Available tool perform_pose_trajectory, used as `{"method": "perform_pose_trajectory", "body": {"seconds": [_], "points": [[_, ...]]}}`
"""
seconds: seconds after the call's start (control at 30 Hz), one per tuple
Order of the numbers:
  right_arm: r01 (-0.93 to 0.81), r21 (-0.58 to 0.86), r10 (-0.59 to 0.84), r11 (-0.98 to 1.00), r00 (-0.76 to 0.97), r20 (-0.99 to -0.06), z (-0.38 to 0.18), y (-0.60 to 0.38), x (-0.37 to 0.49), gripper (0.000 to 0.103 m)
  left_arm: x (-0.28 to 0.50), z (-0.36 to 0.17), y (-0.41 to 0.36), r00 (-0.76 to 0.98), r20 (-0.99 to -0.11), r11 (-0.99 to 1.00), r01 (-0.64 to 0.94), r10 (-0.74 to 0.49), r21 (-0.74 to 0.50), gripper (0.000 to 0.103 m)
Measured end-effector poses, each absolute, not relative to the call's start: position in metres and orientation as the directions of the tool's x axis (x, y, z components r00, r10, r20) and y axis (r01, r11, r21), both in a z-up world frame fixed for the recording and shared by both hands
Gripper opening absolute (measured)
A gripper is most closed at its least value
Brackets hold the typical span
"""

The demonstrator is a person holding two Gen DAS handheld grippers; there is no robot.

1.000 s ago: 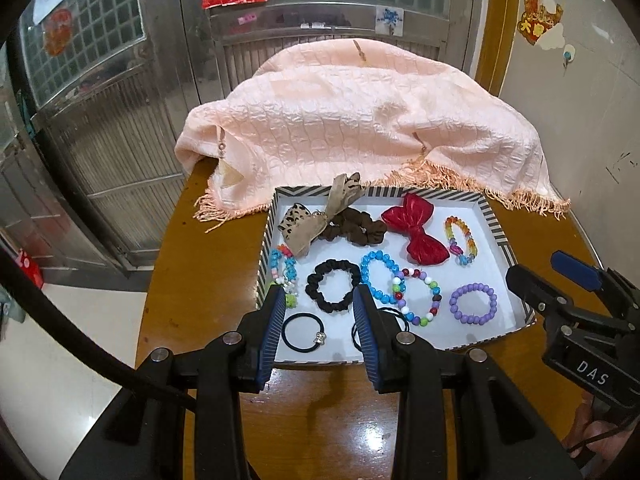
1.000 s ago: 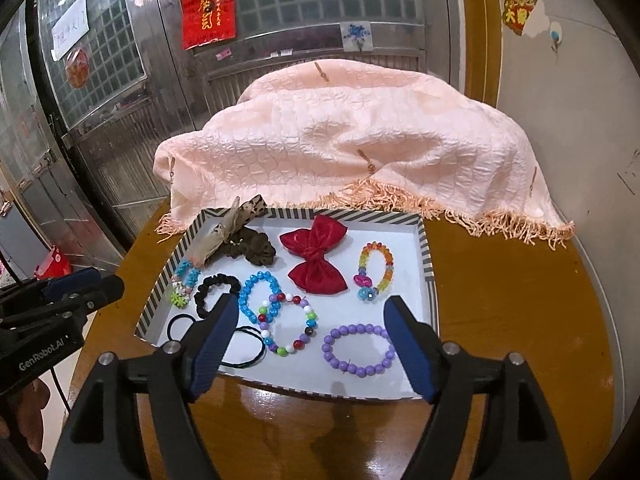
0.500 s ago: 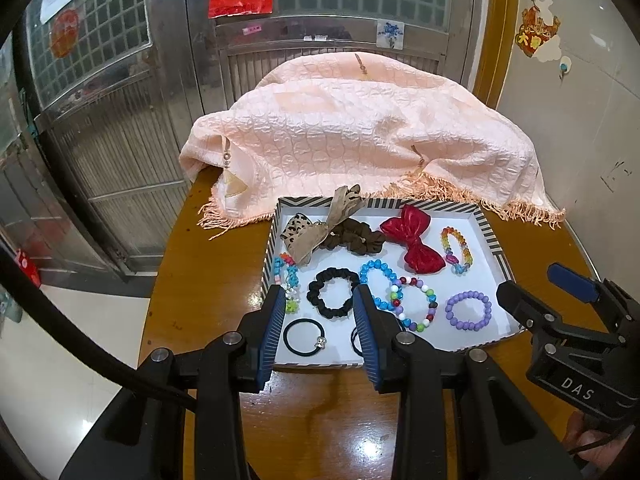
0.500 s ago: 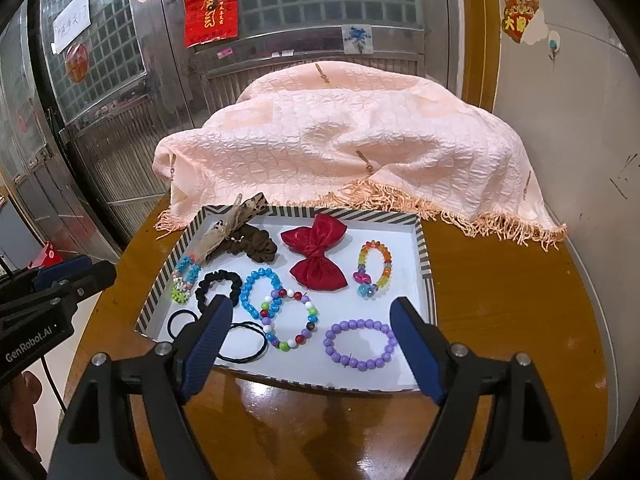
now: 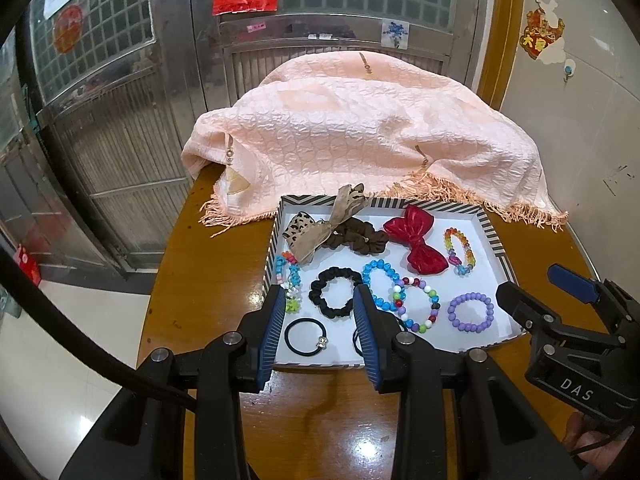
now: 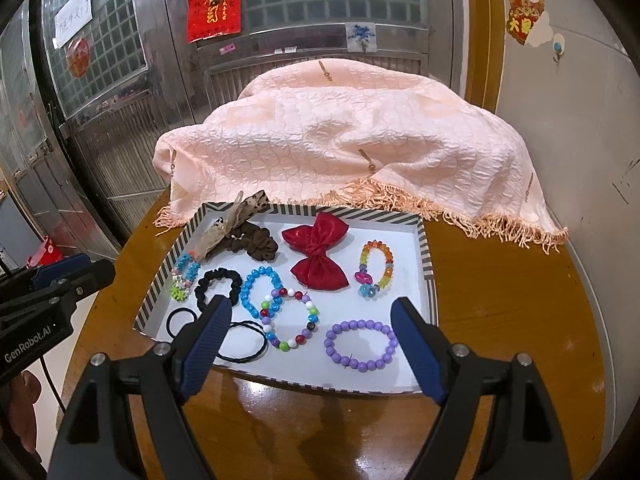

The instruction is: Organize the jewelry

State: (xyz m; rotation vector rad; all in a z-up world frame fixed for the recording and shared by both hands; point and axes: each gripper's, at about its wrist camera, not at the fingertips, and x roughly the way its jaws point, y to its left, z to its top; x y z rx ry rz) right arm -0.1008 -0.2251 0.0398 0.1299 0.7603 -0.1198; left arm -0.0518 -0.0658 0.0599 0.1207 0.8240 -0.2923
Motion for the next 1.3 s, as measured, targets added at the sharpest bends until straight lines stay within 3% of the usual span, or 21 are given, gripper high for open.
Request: {"method": "perform_pose_trajectory", "body": {"seconds": [1.3], "points": [[0.140, 0.065, -0.050, 0.988, 0.693, -0.719, 0.032, -0.225, -0.087, 0.085, -0.043, 0.053, -0.066, 0.625, -0.754, 0.954, 0.300, -0.204, -0.009, 0.034]]}}
